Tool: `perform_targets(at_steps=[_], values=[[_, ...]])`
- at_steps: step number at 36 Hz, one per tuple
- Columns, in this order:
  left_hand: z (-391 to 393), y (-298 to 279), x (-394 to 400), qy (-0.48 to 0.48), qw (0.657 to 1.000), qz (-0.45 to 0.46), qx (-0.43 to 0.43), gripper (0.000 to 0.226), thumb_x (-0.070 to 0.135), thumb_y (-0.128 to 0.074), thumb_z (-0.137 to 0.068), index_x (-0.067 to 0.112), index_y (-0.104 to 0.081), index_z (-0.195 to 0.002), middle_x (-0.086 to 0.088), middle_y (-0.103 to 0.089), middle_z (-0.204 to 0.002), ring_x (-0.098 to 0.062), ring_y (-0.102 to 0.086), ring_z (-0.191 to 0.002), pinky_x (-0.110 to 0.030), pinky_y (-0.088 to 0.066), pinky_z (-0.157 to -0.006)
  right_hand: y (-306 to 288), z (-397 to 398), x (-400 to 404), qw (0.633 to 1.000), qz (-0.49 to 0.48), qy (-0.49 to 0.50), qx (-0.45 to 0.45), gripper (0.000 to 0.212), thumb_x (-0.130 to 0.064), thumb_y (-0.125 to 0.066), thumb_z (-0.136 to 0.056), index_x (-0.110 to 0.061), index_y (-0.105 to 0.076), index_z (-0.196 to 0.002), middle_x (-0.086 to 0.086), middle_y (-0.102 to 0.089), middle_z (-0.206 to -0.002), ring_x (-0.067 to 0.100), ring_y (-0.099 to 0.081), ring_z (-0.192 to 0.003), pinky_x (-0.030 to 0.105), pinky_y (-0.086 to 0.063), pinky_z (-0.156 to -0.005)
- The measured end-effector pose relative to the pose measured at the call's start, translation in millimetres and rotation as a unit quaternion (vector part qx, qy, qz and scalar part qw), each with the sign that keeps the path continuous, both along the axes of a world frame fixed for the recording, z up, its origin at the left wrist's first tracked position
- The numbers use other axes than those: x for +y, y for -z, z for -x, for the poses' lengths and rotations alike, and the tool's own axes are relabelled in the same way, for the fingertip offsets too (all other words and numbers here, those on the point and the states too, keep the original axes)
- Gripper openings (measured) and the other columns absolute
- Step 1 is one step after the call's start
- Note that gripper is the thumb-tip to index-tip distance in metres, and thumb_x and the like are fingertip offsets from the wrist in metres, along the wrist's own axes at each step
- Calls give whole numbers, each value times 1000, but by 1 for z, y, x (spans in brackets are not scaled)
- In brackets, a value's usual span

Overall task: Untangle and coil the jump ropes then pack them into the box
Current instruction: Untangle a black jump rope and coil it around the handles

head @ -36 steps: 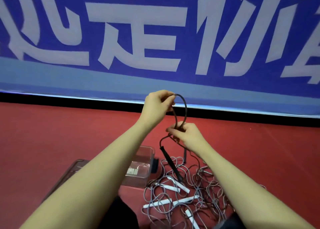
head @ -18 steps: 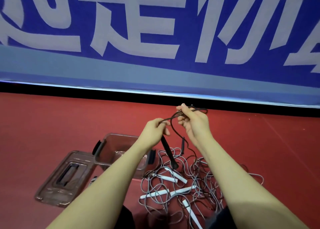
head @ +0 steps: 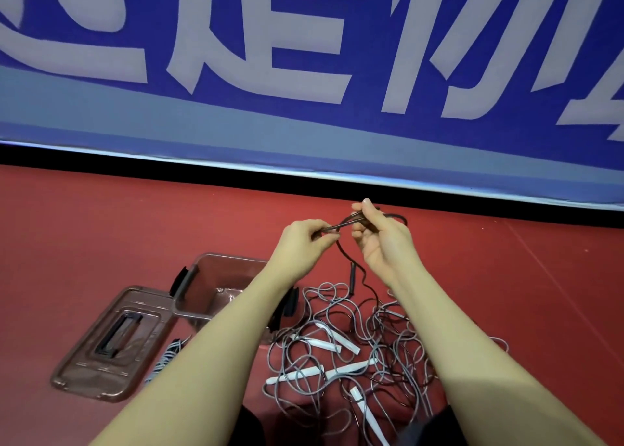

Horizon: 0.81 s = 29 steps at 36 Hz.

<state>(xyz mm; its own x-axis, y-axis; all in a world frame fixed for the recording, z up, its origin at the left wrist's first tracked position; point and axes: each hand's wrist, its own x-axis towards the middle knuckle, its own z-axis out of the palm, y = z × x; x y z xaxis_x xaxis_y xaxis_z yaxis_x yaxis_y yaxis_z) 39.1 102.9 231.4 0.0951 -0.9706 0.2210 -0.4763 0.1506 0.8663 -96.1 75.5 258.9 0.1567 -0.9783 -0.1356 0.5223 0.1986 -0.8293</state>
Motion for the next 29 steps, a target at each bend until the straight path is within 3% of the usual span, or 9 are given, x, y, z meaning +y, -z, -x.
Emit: perform_targets(at_steps=[4,6,9,11,13,15,20,25,29], values=[[-3,-5,-1,-55,998,14,-7,12,20,-63,-89,12,-72,-87,-3,-63,-71,-11,-48,-62,-15,-33,-54,6,1,-1,997,45,-59,13,19,-11,-53,-93,2,-59,-105,2,-60,-78,9,-54,-62,19,-46,-55],[-7,-7,-2,-79,997,10,16,12,19,-61,-88,15,-72,-85,-3,-66,-71,-11,-50,-61,-15,-34,-54,13,3,-2,979,76,-102,159,24,-14,-57,-92,-6,-57,-115,0,-60,-93,9,-54,-76,20,-44,-62],[-13,-10,-6,-107,992,-6,70,14,18,-61,-87,18,-69,-75,7,-61,-58,-8,-46,-50,-25,-37,-54,28,8,-1,830,153,-175,506,40,-27,-59,-92,-15,-51,-129,-1,-50,-123,11,-50,-105,24,-40,-90],[-16,-14,-7,-125,986,-23,109,22,17,-61,-85,18,-64,-63,11,-51,-43,-11,-41,-45,-25,-34,-53,40,10,1,736,184,-223,612,42,-30,-57,-93,-20,-47,-133,-3,-41,-123,14,-42,-105,32,-36,-100],[-19,-14,-8,-145,979,-40,134,24,16,-62,-82,14,-61,-58,10,-47,-39,-14,-38,-45,-27,-33,-53,45,10,3,704,206,-224,641,28,-28,-56,-94,-23,-54,-121,-2,-44,-113,17,-43,-99,35,-39,-97],[-20,-12,-10,-163,972,-45,163,20,17,-63,-79,8,-62,-61,5,-44,-45,-18,-34,-47,-30,-31,-55,43,8,5,714,218,-186,639,8,-25,-54,-95,-21,-60,-98,2,-54,-94,20,-51,-87,30,-43,-80],[-18,-18,-9,-151,962,-84,212,26,11,-45,-87,19,-39,-111,-1,-44,-66,-16,-36,-48,-28,-37,-52,38,4,6,741,199,-155,622,26,-20,-50,-96,-9,-64,-78,5,-59,-62,15,-52,-59,20,-40,-59],[-12,-24,-2,-85,962,-101,241,28,-7,-26,-85,16,-41,-91,-1,-29,-59,-14,-31,-48,-30,-52,-47,42,1,-1,835,112,-163,513,29,-17,-49,-97,-5,-61,-73,20,-62,-66,20,-54,-46,23,-46,-45],[-13,-19,3,-59,986,-70,142,31,-4,-37,-86,12,-56,-67,6,-38,-50,-13,-33,-45,-23,-36,-46,28,-4,-4,917,76,-104,378,27,-8,-47,-98,-3,-59,-74,12,-56,-62,8,-51,-37,19,-44,-38]])
